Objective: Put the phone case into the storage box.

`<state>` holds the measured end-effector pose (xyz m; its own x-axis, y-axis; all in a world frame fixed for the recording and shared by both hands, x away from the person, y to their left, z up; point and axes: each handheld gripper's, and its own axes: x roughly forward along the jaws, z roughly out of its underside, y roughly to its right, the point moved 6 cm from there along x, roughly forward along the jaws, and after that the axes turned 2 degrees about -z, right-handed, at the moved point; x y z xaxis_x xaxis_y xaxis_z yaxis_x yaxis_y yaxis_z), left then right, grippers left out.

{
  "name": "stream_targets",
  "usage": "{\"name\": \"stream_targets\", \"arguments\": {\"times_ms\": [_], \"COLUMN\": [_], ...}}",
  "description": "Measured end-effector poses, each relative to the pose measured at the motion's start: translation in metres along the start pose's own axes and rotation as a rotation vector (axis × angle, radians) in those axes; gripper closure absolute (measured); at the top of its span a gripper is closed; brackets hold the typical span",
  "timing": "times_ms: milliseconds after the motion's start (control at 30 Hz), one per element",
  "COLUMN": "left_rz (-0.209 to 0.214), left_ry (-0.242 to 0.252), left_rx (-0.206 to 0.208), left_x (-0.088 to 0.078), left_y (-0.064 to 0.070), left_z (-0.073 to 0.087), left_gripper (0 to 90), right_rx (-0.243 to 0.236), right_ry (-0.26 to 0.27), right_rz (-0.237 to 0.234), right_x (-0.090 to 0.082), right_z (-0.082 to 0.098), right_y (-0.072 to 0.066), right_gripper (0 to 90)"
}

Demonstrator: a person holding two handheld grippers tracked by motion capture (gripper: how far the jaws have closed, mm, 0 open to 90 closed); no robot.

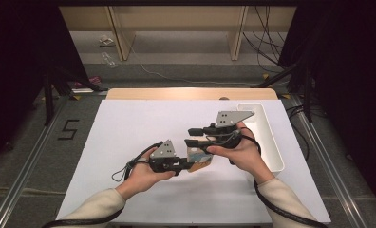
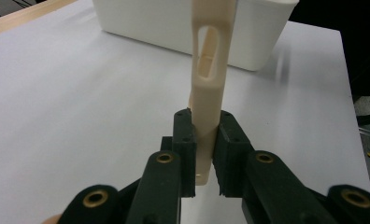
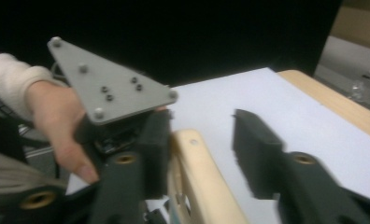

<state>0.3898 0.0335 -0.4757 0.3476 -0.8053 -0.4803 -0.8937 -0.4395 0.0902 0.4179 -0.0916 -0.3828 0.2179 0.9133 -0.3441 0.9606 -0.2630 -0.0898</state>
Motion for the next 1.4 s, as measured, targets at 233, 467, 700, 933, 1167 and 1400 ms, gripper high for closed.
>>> {"name": "stream_targets", "arguments": {"times_ms": [233, 467, 700, 933, 1167, 1400], "left_rz": [-0.029, -0.069, -0.134, -0.193, -0.236, -0.266], "left_ry": [-0.001, -0.002, 0.01, 0.021, 0.023, 0.024], "left_rx": [-0.027, -0.074, -0.14, -0.191, -0.212, -0.218], "left_x": [-0.001, -0.004, -0.006, -0.009, -0.003, 0.0], "left_y": [-0.004, -0.01, -0.018, -0.026, -0.029, -0.031], "left_z": [0.0, 0.0, 0.0, -0.002, -0.008, -0.01], "left_gripper": [79.9, 79.9, 79.8, 79.8, 79.8, 79.8], "right_rx": [0.017, 0.058, 0.082, 0.108, 0.116, 0.125], "right_ry": [0.033, 0.08, 0.097, 0.119, 0.129, 0.141], "right_rz": [0.103, 0.153, 0.208, 0.264, 0.301, 0.326], "right_x": [0.002, -0.001, -0.002, -0.003, -0.003, -0.005], "right_z": [0.002, 0.002, 0.004, 0.007, 0.008, 0.009], "right_y": [0.009, 0.016, 0.022, 0.028, 0.03, 0.032], "right_gripper": [17.0, 6.9, 0.2, 0.2, 0.2, 0.2]}}
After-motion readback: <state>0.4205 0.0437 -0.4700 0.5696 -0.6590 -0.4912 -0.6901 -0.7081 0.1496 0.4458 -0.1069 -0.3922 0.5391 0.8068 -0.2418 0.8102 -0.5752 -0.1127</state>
